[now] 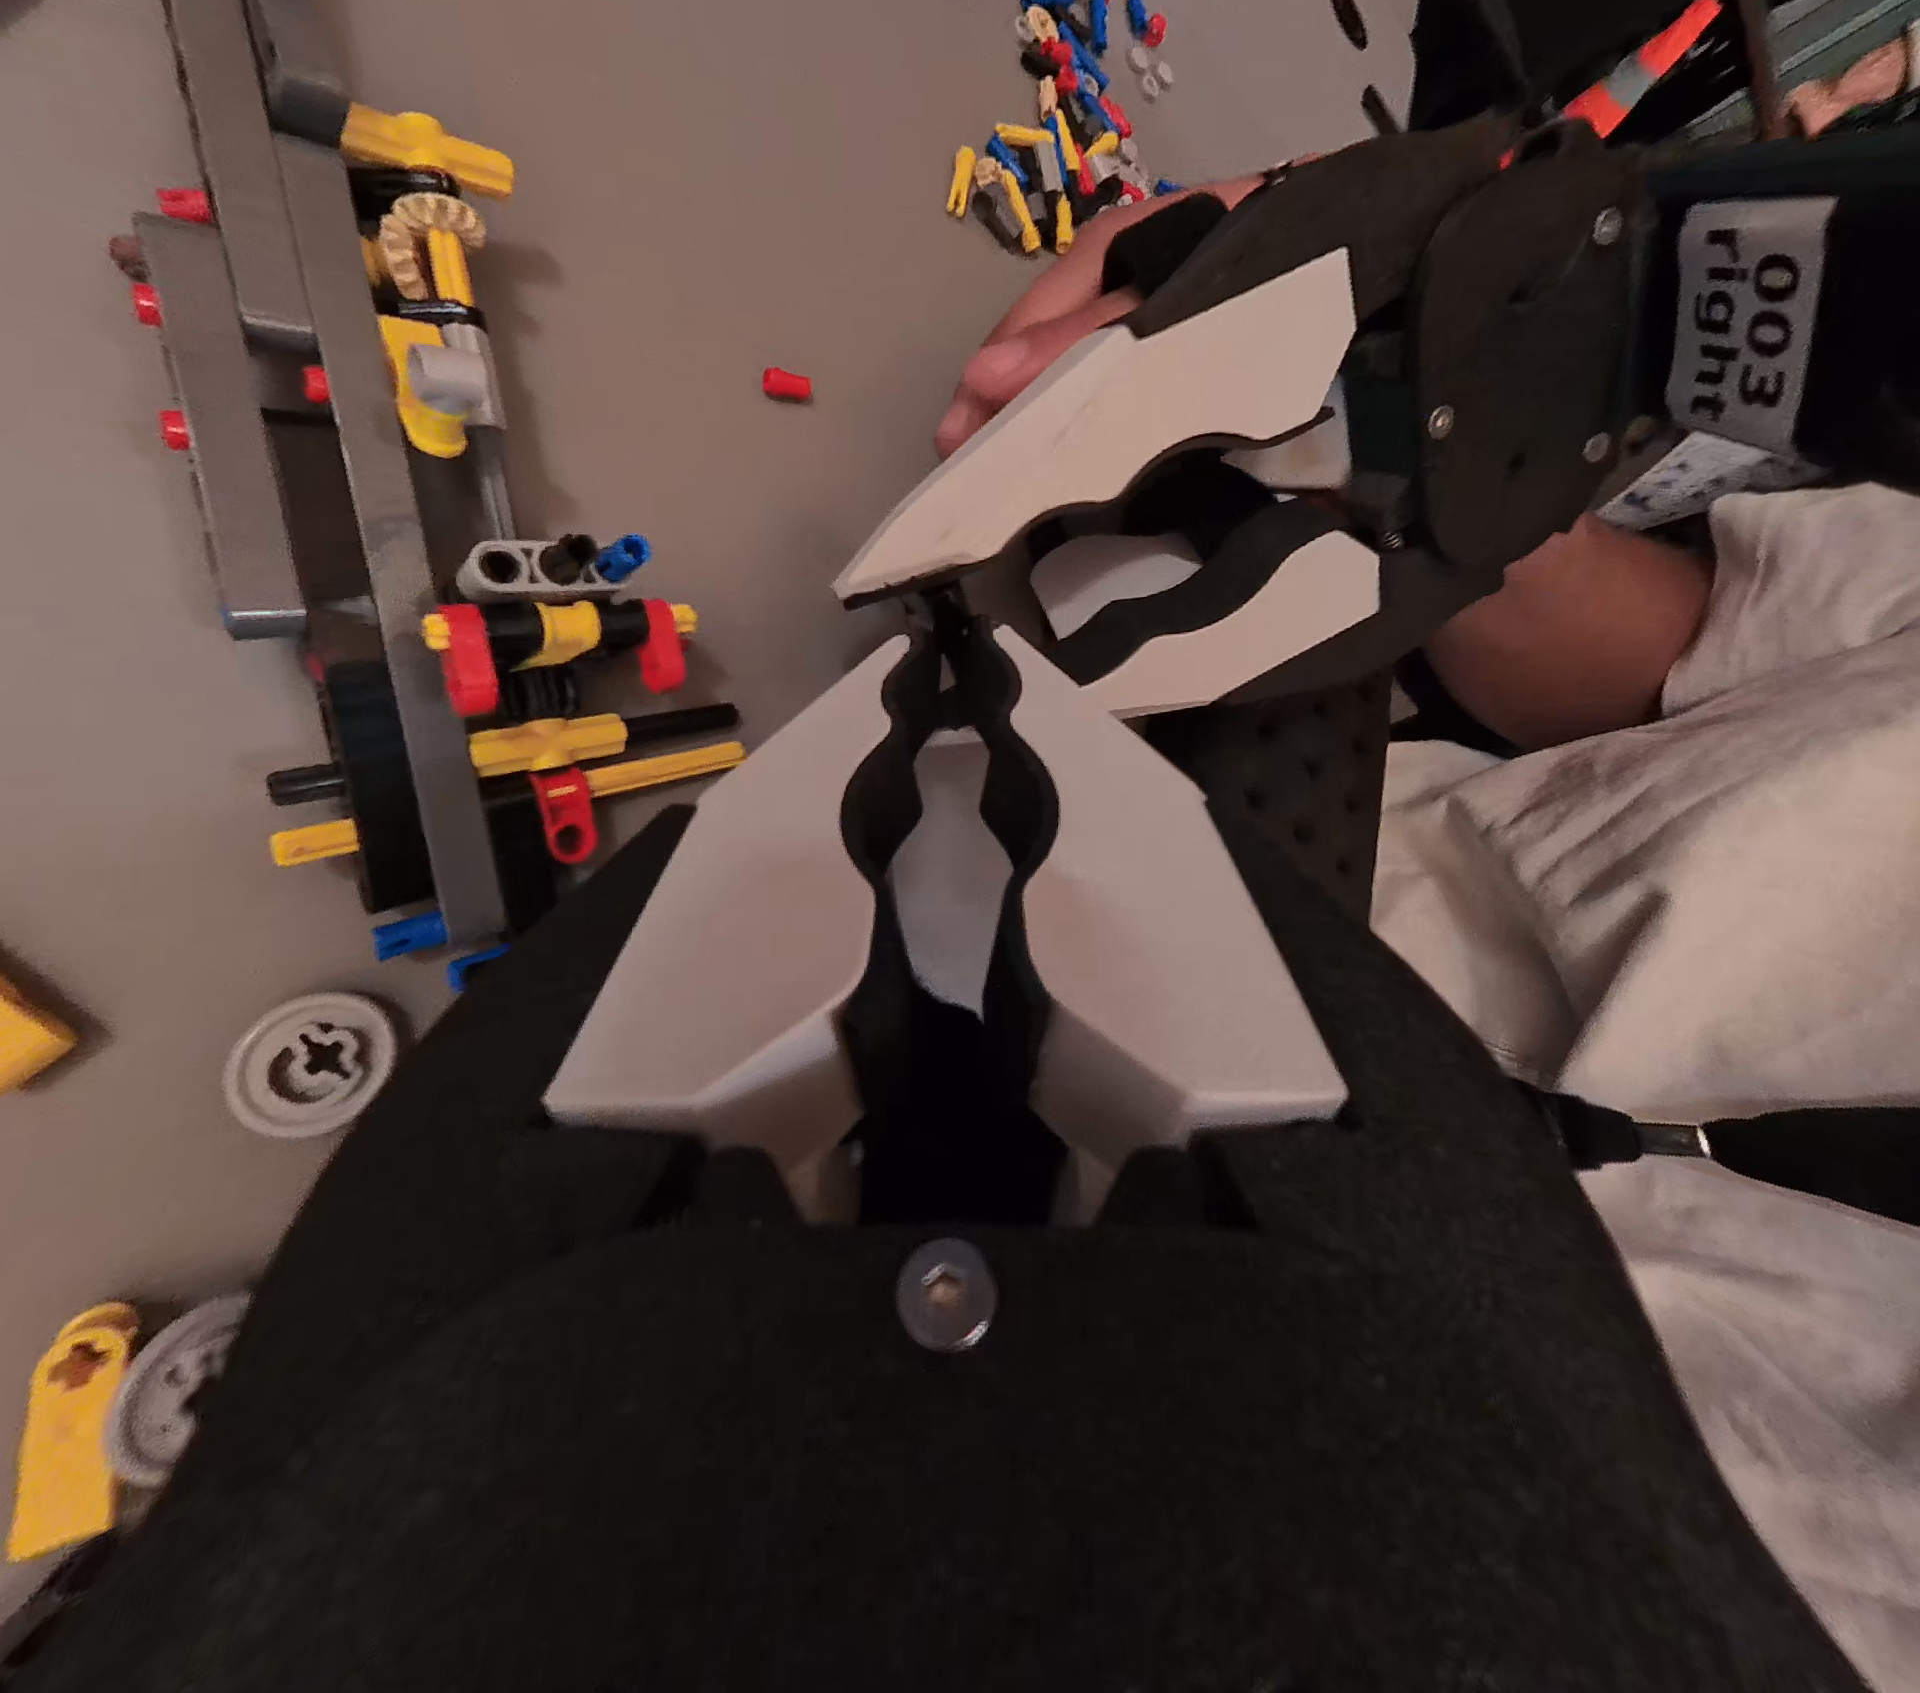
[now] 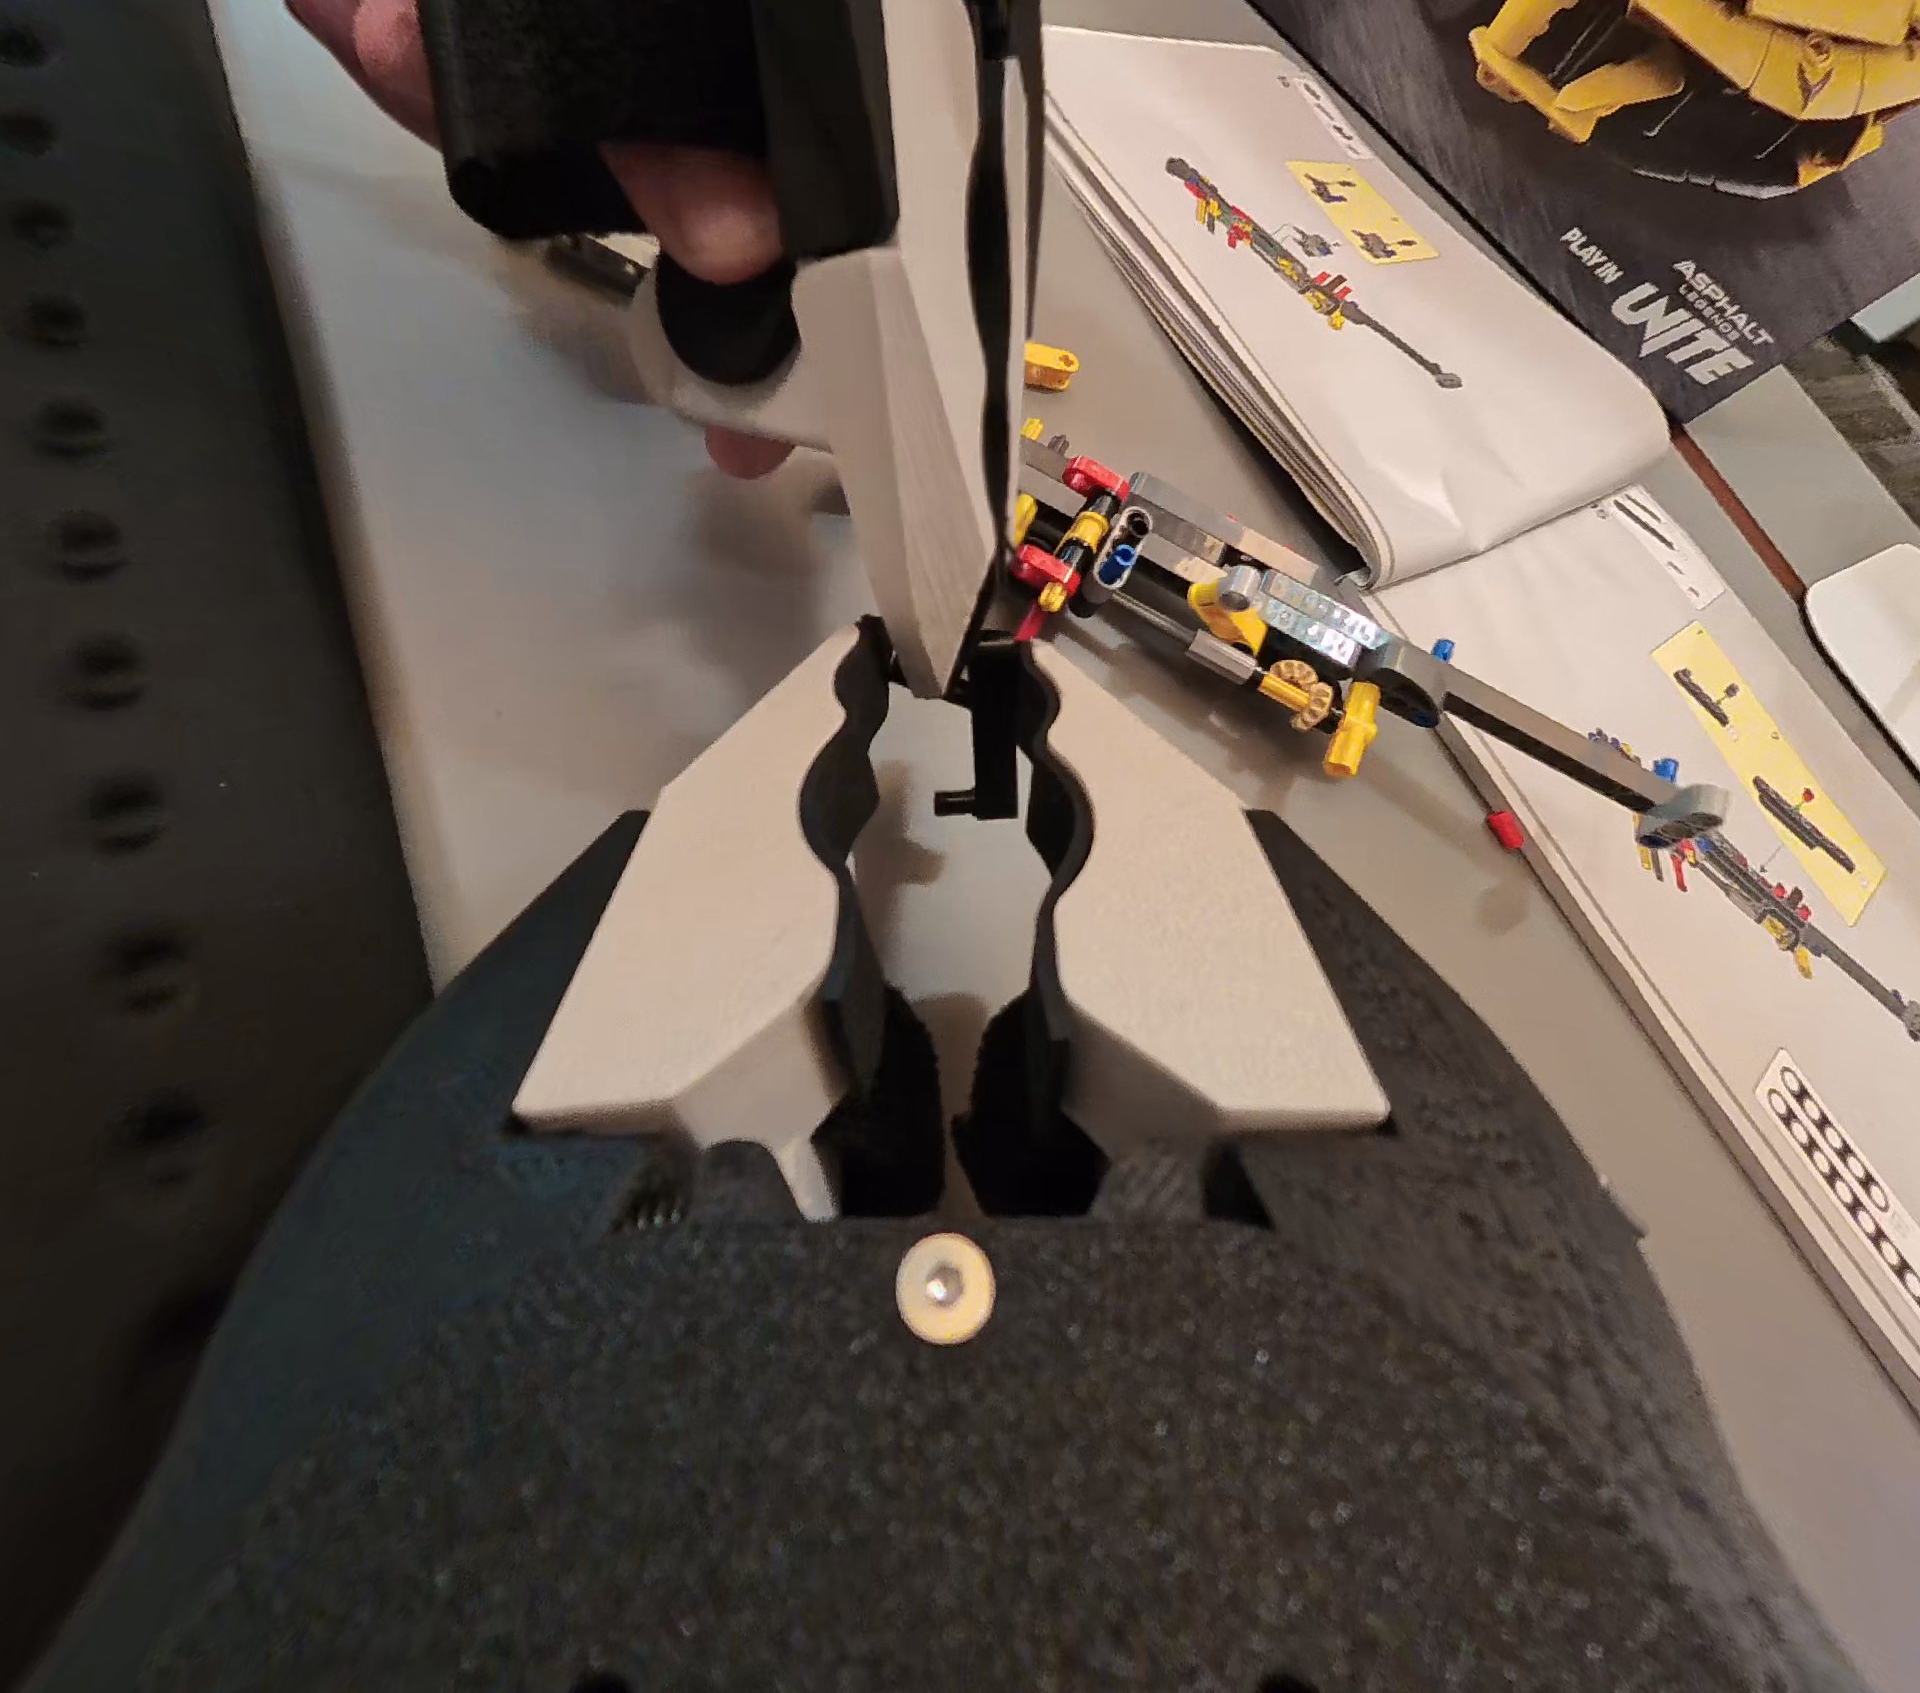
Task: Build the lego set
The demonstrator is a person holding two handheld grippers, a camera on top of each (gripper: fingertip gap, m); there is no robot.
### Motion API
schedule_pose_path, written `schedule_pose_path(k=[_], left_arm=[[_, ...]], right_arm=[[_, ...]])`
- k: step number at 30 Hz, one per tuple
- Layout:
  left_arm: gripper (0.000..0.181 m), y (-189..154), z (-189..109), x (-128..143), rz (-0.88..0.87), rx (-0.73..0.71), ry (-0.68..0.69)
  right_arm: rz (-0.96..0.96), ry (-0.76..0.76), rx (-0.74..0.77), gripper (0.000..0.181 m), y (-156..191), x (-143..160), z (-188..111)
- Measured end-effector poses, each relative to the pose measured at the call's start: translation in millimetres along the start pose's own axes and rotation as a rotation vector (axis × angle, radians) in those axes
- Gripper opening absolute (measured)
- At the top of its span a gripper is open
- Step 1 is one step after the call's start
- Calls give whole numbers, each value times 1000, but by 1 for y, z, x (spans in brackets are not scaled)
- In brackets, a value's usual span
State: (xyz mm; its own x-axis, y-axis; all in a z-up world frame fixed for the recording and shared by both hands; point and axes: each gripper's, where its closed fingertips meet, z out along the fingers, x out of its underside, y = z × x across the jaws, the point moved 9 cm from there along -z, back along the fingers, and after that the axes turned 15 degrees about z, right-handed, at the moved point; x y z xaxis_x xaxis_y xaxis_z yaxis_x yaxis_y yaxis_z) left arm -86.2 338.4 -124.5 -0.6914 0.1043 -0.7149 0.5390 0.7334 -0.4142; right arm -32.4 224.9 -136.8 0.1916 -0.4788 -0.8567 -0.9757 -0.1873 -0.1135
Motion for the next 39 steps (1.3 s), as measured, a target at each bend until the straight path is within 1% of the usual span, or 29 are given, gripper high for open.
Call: schedule_pose_path(k=[4,9,13,19,21,22,23,25,29,34,36,39], left_arm=[[4,2,-1,4,-30,51,-48],[4,3,0,10,-52,75,-82],[4,2,0,11,-13,42,-54],[4,3,-6,6,23,-12,-58],[4,6,-7,9,36,-52,-29],[4,6,-7,10,40,-54,-23],[4,6,-7,10,38,-49,-25],[4,6,-6,11,47,-53,-13],[4,2,-5,13,111,-57,37],[4,4,-12,10,200,-99,50],[4,1,-14,8,276,-104,43],[4,-11,-17,9,411,-55,35]], right_arm=[[-3,-16,-24,22,1,-1,-1],[-15,-2,-23,21,2,-1,0],[11,13,-23,22,3,0,3],[143,15,-52,23,-6,0,0],[144,62,-43,21,-7,4,3],[138,76,-37,18,-7,4,4],[131,83,-29,9,-7,5,4],[117,92,-19,7,-8,6,5],[113,103,-18,7,-8,7,5],[158,117,-49,7,-13,8,2],[200,136,-99,7,-16,10,-1],[235,173,-224,6,-17,12,-8]])
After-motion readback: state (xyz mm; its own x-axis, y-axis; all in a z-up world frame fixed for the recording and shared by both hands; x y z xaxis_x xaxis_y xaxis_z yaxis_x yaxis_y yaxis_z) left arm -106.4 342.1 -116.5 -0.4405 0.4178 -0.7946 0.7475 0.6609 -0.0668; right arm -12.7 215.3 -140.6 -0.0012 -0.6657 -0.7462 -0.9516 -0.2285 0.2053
